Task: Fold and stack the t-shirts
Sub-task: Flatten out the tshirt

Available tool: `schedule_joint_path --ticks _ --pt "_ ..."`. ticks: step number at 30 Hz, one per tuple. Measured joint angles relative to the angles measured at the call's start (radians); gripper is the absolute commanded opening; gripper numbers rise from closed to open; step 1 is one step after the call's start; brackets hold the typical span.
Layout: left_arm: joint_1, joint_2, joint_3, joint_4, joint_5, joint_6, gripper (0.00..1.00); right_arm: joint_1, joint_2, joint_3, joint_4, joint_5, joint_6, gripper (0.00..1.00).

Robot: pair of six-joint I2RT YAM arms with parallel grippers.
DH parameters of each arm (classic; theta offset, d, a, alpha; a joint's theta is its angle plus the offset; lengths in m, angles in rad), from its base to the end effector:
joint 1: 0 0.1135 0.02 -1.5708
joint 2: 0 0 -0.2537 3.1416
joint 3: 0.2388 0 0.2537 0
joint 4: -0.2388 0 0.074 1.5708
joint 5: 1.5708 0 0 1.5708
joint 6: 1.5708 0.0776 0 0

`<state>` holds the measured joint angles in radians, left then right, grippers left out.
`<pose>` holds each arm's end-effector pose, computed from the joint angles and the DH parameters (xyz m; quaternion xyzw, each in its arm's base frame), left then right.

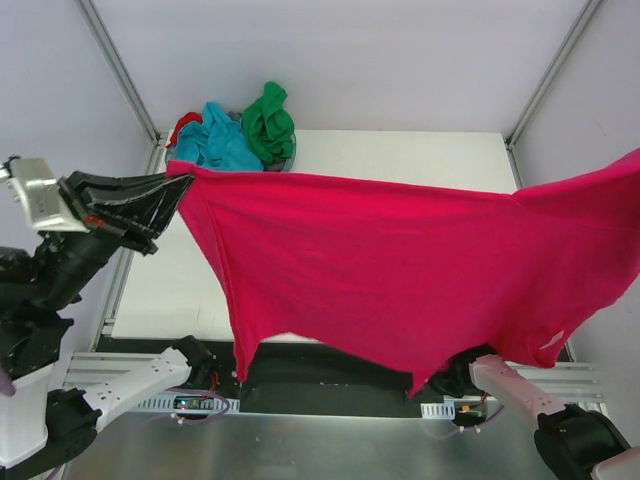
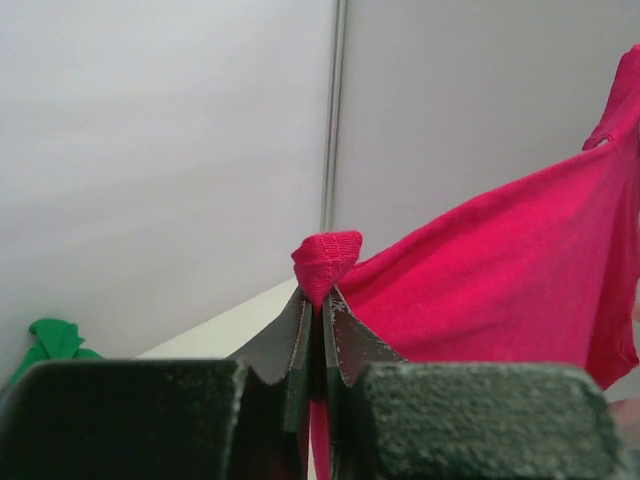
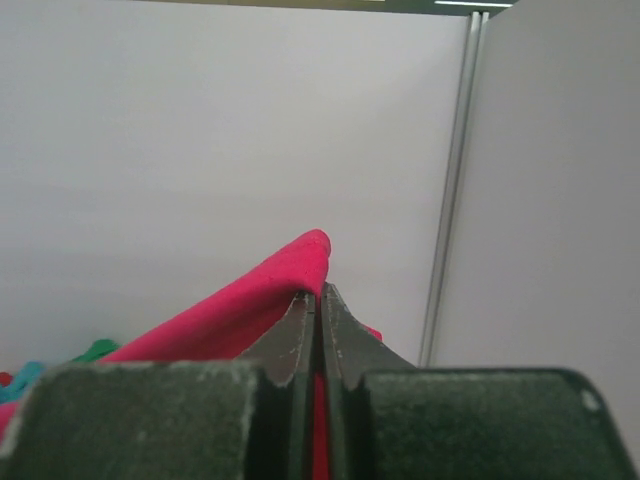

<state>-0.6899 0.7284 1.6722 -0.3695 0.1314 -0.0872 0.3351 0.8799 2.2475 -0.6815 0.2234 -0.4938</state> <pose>0.0347 -0.0418 0.5992 0.1966 0.4382 -0.3611 0.7993 -0.0273 -0.0277 0.6574 -0.0791 0.4299 -0.1188 0.8915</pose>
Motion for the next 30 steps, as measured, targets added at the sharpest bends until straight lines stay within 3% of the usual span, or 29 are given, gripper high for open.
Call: schedule_joint_path --ticks 6,9,10,11,12,14,15,17,21,23,26,30 --pt "0.0 0.154 -0.028 0.06 -0.125 -0.01 0.0 0.0 0.087 -0.121 0.105 0.159 -0.12 0.01" --pt "0.025 0.341 -0.056 0.106 -0.274 -0.023 0.01 -0.017 0.189 -0.271 0.222 0.277 -0.201 0.01" --pt "0.047 0.393 -0.071 0.116 -0.289 -0.034 0.07 -0.034 0.237 -0.32 0.25 0.298 -0.214 0.01" --pt "0.084 0.461 -0.094 0.125 -0.293 -0.06 0.22 -0.051 0.281 -0.359 0.268 0.304 -0.218 0.01" --pt "0.114 0.547 -0.123 0.129 -0.292 -0.093 0.53 -0.077 0.337 -0.406 0.291 0.301 -0.213 0.01" --pt "0.204 0.693 -0.161 0.121 -0.298 -0.133 0.98 -0.134 0.46 -0.491 0.323 0.283 -0.186 0.07" --pt "0.233 0.757 -0.167 0.116 -0.299 -0.148 0.99 -0.157 0.524 -0.527 0.335 0.275 -0.168 0.09" --pt "0.284 0.91 -0.167 0.102 -0.3 -0.18 0.99 -0.193 0.668 -0.591 0.344 0.257 -0.132 0.24" --pt "0.325 1.116 -0.163 0.046 -0.305 -0.194 0.99 -0.22 0.955 -0.598 0.336 0.234 -0.065 0.72" --pt "0.322 1.133 -0.161 0.02 -0.302 -0.193 0.99 -0.22 1.067 -0.558 0.299 0.237 -0.034 0.98" --pt "0.315 1.112 -0.137 0.018 -0.285 -0.187 0.99 -0.22 1.165 -0.497 0.246 0.245 0.012 0.96" --pt "0.316 1.027 -0.15 0.041 -0.239 -0.186 0.99 -0.219 1.127 -0.499 0.216 0.248 0.069 0.96"
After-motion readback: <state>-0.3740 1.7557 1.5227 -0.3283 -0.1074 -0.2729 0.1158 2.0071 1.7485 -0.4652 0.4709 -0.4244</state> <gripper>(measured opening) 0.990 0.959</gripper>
